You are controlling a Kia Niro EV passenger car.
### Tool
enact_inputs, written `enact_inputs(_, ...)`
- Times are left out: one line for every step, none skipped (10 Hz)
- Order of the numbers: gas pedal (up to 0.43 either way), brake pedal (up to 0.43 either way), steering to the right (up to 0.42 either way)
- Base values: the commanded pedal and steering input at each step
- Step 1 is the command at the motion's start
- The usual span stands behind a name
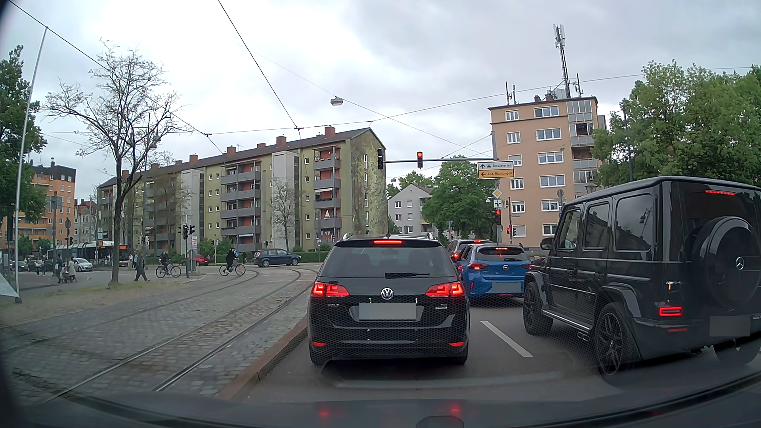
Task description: Follow the waypoints while adhering to traffic rules and regulations
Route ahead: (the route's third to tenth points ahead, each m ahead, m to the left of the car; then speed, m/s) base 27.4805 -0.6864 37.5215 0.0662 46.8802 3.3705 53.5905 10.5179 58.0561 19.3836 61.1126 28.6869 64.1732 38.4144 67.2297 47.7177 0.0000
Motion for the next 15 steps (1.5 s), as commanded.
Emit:
enact_inputs(0.000, 0.232, -0.010)
enact_inputs(0.000, 0.232, -0.010)
enact_inputs(0.000, 0.232, -0.009)
enact_inputs(0.000, 0.232, -0.010)
enact_inputs(0.000, 0.232, -0.009)
enact_inputs(0.000, 0.232, -0.010)
enact_inputs(0.000, 0.232, -0.009)
enact_inputs(0.000, 0.232, -0.010)
enact_inputs(0.000, 0.232, -0.010)
enact_inputs(0.000, 0.232, -0.009)
enact_inputs(0.000, 0.232, -0.010)
enact_inputs(0.000, 0.232, -0.010)
enact_inputs(0.000, 0.232, -0.009)
enact_inputs(0.000, 0.232, -0.009)
enact_inputs(0.000, 0.232, -0.010)
